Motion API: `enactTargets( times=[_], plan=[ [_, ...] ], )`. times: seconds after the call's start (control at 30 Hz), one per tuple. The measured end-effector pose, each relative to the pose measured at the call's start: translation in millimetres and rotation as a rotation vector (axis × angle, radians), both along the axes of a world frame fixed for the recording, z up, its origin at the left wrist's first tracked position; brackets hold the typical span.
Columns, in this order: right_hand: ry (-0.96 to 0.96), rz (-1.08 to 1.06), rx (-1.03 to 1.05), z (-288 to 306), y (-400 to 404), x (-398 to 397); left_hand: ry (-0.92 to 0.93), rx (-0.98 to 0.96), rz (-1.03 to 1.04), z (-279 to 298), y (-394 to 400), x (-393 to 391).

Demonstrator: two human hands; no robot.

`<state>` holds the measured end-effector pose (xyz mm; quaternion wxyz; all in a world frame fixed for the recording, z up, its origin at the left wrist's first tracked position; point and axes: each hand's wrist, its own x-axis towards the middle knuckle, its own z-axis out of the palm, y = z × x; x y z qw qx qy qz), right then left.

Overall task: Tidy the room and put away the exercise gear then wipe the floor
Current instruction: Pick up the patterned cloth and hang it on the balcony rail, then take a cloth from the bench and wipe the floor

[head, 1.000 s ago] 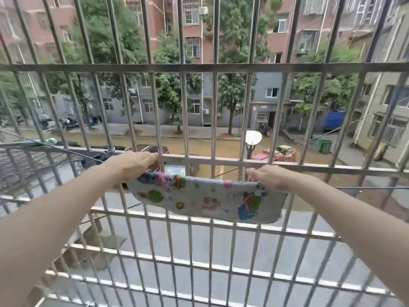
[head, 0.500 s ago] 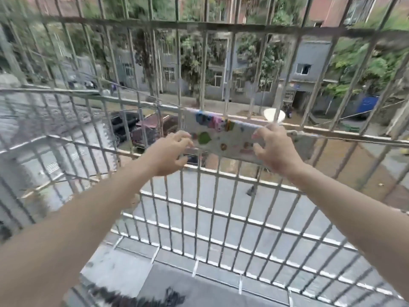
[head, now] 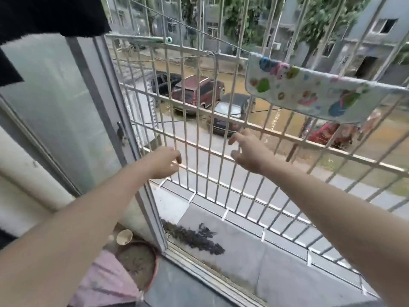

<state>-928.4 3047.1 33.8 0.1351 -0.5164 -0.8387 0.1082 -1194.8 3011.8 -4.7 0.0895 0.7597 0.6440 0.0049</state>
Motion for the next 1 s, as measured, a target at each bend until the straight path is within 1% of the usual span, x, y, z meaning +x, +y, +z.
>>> enactTargets(
  times=[0.13, 0.33, 0.4, 0.47, 0.6, 0.73, 0.83, 0.93, 1.0],
  plan=[
    [-0.106, 0.099, -0.115, -13, -21, -28, -0.056, -0.109, 0.056, -7, -44, -17],
    [-0.28, 0.226, -0.314, -44, -57, -55, -0.046, -0.248, 0.2, -28, -110, -28],
    [-0.295, 0.285, -0.351, -55, -72, -63, -0.049, -0.295, 0.241, -38, -136, -29],
    [-0.301, 0.345, -0.376, -69, -89, -70, -0.074, -0.297, 0.279, -46, -165, -24],
    [-0.299, 0.506, -0.439, -99, -129, -94, -0.128, -0.359, 0.413, -62, -229, -13],
    [-0.332, 0.702, -0.453, -113, -190, -129, -0.171, -0.372, 0.519, -73, -310, -8],
    [-0.389, 0.835, -0.44, -115, -241, -160, -0.134, -0.406, 0.576, -79, -380, -17],
    [-0.402, 0.97, -0.431, -113, -293, -190, -0.118, -0.419, 0.714, -78, -446, -28],
    [-0.443, 1.048, -0.401, -109, -331, -208, -0.12, -0.436, 0.796, -72, -487, -32]
  ],
)
